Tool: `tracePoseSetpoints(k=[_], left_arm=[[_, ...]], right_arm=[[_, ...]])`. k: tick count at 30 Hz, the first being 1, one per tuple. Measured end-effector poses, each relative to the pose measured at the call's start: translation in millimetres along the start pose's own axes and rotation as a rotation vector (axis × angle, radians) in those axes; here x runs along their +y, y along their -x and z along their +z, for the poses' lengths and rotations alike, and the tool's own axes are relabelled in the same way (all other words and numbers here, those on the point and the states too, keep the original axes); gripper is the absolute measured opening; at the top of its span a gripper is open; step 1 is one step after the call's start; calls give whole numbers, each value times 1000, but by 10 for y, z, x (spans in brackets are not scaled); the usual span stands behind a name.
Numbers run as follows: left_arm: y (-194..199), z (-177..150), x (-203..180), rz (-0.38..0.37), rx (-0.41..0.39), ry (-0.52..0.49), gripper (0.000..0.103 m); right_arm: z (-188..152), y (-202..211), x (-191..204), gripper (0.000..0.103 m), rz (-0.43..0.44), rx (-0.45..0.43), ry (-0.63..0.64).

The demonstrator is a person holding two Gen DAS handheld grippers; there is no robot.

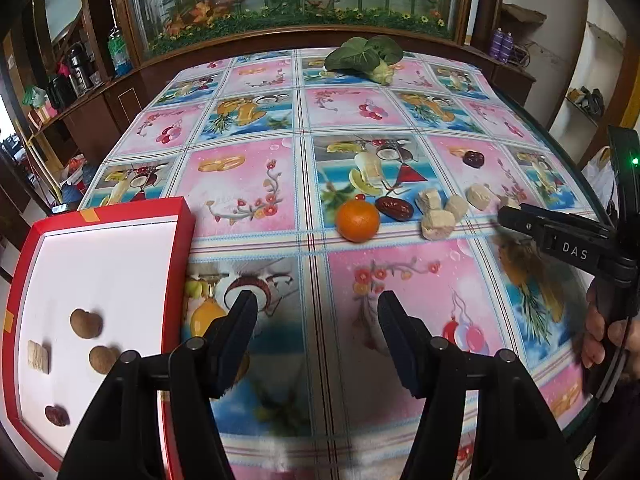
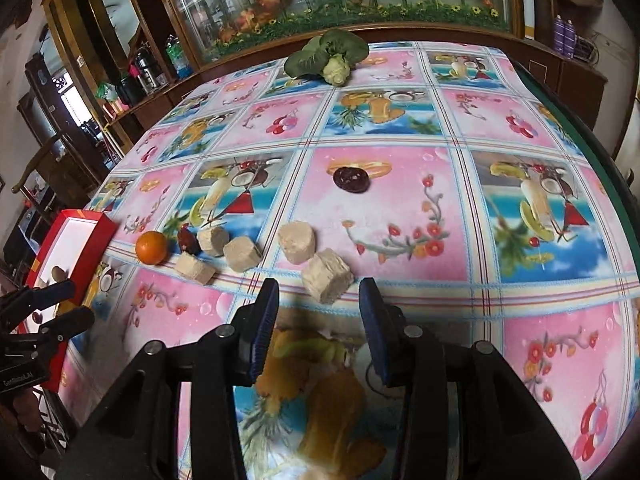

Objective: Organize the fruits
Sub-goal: 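Grasp the last orange with the left tool while the right tool grasps a white cube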

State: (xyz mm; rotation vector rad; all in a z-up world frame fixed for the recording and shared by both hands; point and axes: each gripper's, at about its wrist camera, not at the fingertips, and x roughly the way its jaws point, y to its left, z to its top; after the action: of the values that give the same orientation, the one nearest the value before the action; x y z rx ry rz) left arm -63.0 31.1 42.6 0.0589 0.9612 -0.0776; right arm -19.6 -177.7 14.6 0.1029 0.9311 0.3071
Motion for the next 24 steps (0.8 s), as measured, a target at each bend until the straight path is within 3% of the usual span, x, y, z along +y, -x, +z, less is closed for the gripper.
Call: tracePoseSetpoints(k=[6, 7, 8, 9, 19, 24], left_arm=[[-179, 144, -49, 10, 21, 0, 63], [-212, 174, -60, 10, 25, 5, 63], [-232, 192, -66, 9, 26, 7, 63], [-249, 209, -81, 5, 27, 7, 63], [-463, 372, -231, 2, 53, -15, 62], [-564, 402, -243, -33, 68, -8, 58]], right_arm=[[86, -136, -17, 43, -28, 20, -14], [86, -143, -12, 41, -29, 19, -12], [86, -146, -3, 31, -37, 14, -7], [81, -151, -5, 30, -36, 15, -8], [79, -89, -72, 30, 40, -4, -66], [98, 96, -91, 30, 23, -96, -69]])
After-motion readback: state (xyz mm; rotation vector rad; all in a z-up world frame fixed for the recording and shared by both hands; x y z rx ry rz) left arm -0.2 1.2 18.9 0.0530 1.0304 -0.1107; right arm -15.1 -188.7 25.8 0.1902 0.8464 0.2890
